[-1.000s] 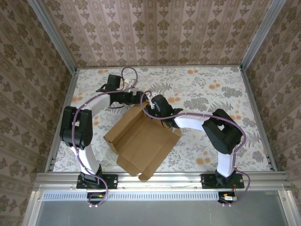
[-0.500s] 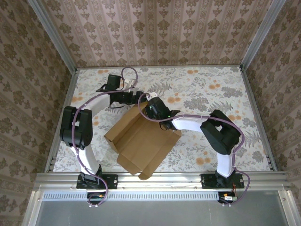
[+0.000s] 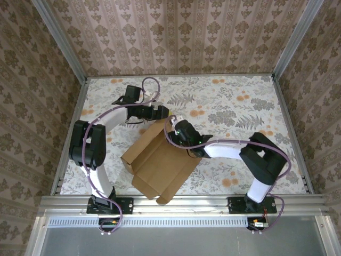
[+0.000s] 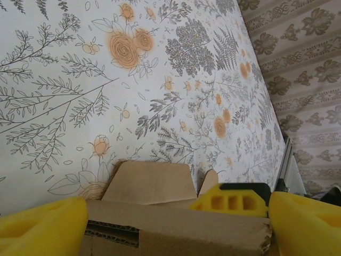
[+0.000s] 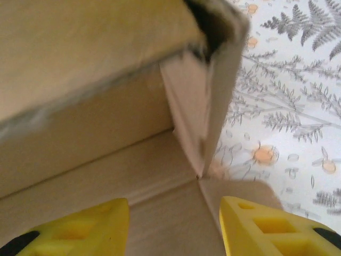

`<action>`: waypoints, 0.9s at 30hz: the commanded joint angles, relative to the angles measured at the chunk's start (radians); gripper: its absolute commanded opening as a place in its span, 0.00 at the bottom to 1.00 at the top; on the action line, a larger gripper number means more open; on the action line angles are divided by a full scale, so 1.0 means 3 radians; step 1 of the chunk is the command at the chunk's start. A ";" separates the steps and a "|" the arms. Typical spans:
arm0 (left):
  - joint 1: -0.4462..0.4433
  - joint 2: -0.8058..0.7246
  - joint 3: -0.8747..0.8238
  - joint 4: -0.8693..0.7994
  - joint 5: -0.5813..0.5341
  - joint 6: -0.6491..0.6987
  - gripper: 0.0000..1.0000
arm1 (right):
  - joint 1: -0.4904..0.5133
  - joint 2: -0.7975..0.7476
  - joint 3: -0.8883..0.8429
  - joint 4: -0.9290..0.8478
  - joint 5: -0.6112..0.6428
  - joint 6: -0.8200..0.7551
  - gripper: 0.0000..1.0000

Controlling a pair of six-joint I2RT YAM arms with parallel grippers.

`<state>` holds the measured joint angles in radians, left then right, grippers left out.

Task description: Fold the paper box

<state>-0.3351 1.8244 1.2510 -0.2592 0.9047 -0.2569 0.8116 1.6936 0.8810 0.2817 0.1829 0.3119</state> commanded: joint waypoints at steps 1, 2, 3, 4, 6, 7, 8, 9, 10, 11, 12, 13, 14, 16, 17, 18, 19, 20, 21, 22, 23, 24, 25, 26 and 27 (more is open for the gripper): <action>0.0003 0.0041 0.0095 -0.0157 -0.0029 0.0125 0.87 | -0.0005 -0.0322 -0.0150 -0.0132 -0.0017 0.0367 0.48; 0.0004 0.0039 0.0099 -0.0166 -0.0039 0.0125 0.87 | -0.0028 -0.0378 -0.0114 -0.0307 0.0031 0.0539 0.46; 0.0002 0.0039 0.0099 -0.0167 -0.0050 0.0131 0.87 | -0.0043 -0.0401 -0.0094 -0.0422 0.0050 0.0650 0.45; 0.0007 0.0039 0.0099 -0.0175 -0.0063 0.0130 0.87 | -0.0065 -0.0437 -0.0058 -0.0550 0.0076 0.0827 0.43; 0.0012 0.0037 0.0104 -0.0207 -0.0102 0.0147 0.87 | -0.0113 -0.0485 0.0045 -0.0805 0.0137 0.1125 0.41; 0.0019 0.0037 0.0105 -0.0219 -0.0114 0.0150 0.87 | -0.0136 -0.0491 0.0107 -0.0920 0.0156 0.1259 0.41; 0.0023 0.0039 0.0110 -0.0232 -0.0128 0.0151 0.87 | -0.0165 -0.0482 0.0208 -0.1102 0.0162 0.1436 0.40; 0.0028 0.0039 0.0112 -0.0235 -0.0137 0.0150 0.87 | -0.0187 -0.0467 0.0266 -0.1192 0.0162 0.1528 0.40; 0.0033 0.0034 0.0116 -0.0236 -0.0150 0.0146 0.87 | -0.0214 -0.0444 0.0345 -0.1290 0.0151 0.1635 0.39; 0.0043 0.0032 0.0115 -0.0236 -0.0162 0.0146 0.87 | -0.0241 -0.0409 0.0424 -0.1382 0.0133 0.1730 0.39; 0.0047 0.0028 0.0119 -0.0241 -0.0172 0.0142 0.87 | -0.0263 -0.0373 0.0492 -0.1439 0.0115 0.1788 0.39; 0.0051 0.0021 0.0110 -0.0242 -0.0187 0.0142 0.87 | -0.0278 -0.0331 0.0550 -0.1476 0.0103 0.1842 0.39; 0.0054 0.0015 0.0110 -0.0239 -0.0192 0.0141 0.87 | -0.0298 -0.0275 0.0626 -0.1517 0.0075 0.1889 0.39; 0.0064 0.0012 0.0110 -0.0237 -0.0197 0.0134 0.87 | -0.0328 -0.0142 0.0767 -0.1608 -0.0004 0.1961 0.39; 0.0064 0.0009 0.0109 -0.0239 -0.0196 0.0130 0.87 | -0.0333 -0.0071 0.0842 -0.1628 -0.0040 0.1991 0.39; 0.0066 0.0008 0.0110 -0.0233 -0.0198 0.0125 0.87 | -0.0338 -0.0006 0.0896 -0.1641 -0.0074 0.2021 0.39; 0.0064 0.0004 0.0110 -0.0234 -0.0203 0.0128 0.87 | -0.0342 0.0047 0.0932 -0.1639 -0.0112 0.2047 0.39; 0.0064 0.0003 0.0111 -0.0235 -0.0205 0.0125 0.87 | -0.0346 0.0094 0.0962 -0.1639 -0.0143 0.2079 0.38; 0.0065 0.0000 0.0105 -0.0234 -0.0213 0.0120 0.87 | -0.0348 0.0137 0.0991 -0.1643 -0.0161 0.2105 0.38; 0.0069 -0.0002 0.0105 -0.0235 -0.0222 0.0120 0.87 | -0.0348 0.0167 0.1008 -0.1649 -0.0176 0.2128 0.38; 0.0069 -0.0006 0.0105 -0.0231 -0.0232 0.0120 0.87 | -0.0353 0.0201 0.1031 -0.1664 -0.0190 0.2151 0.38; 0.0074 -0.0008 0.0105 -0.0231 -0.0238 0.0118 0.87 | -0.0356 0.0224 0.1036 -0.1670 -0.0202 0.2170 0.38; 0.0074 -0.0007 0.0101 -0.0229 -0.0244 0.0115 0.87 | -0.0358 0.0241 0.1041 -0.1672 -0.0210 0.2183 0.38; 0.0080 -0.0006 0.0100 -0.0224 -0.0244 0.0111 0.87 | -0.0363 0.0259 0.1044 -0.1675 -0.0218 0.2195 0.38; 0.0079 -0.0006 0.0099 -0.0217 -0.0242 0.0105 0.87 | -0.0372 0.0282 0.1060 -0.1670 -0.0242 0.2206 0.38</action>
<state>-0.3225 1.8244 1.2663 -0.2852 0.8783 -0.2485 0.7086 1.7561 1.1629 -0.1810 0.1432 0.9291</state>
